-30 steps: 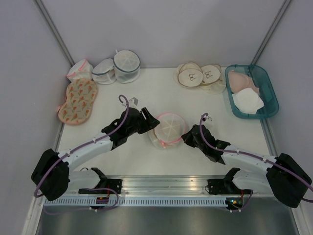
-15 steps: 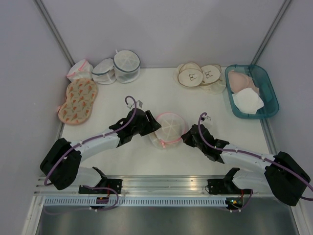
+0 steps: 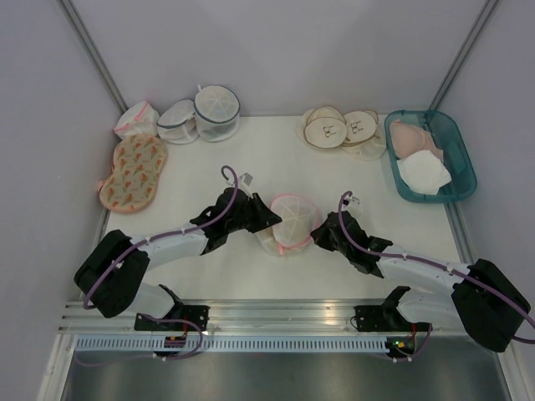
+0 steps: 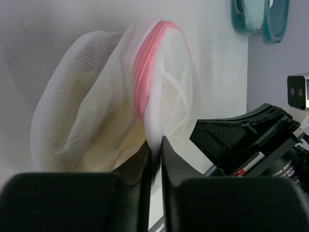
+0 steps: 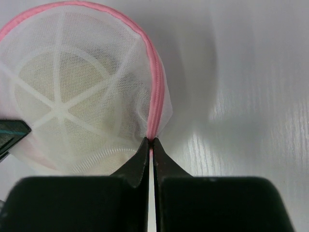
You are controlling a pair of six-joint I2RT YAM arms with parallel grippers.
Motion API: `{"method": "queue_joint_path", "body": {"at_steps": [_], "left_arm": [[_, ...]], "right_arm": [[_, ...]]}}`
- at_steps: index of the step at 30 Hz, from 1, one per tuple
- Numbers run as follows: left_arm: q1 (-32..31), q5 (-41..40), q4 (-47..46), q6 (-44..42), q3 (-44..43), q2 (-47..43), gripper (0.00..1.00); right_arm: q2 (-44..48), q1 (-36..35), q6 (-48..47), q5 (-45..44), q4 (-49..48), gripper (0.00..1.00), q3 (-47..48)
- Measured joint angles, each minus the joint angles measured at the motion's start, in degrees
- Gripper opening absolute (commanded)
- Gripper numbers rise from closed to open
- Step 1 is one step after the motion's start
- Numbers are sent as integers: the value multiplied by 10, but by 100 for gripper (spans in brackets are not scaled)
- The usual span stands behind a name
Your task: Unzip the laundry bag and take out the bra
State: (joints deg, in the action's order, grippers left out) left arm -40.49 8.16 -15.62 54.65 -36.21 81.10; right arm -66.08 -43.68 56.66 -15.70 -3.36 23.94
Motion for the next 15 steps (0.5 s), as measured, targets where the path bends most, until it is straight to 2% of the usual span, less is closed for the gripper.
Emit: {"method": "queue_joint_path", "body": {"at_steps": [1,3,4,6,8,11,15], "left_arm": [[0,2,-3,2,1,0,4],[0,11,-13,2,1,-1,2],[0,13,-16,1,1,-3,2],[0,14,-17,2,1,-8,2],[0,12,-15,8,1,-17,2],[0,-3,-5,28,8,-41,2],[0,-50,19,83,33,-85,2]], "right_arm": [[0,1,-4,3,1,2,0],[0,2,-16,18,9,26,7],[0,3,-25,28,11,42,13],[1,3,-47,56,16,50,28],[12,3,-68,88,19,55,48],[48,0,-97,123,26,56,72],[99,-12,-125,152,53,50,95]]}}
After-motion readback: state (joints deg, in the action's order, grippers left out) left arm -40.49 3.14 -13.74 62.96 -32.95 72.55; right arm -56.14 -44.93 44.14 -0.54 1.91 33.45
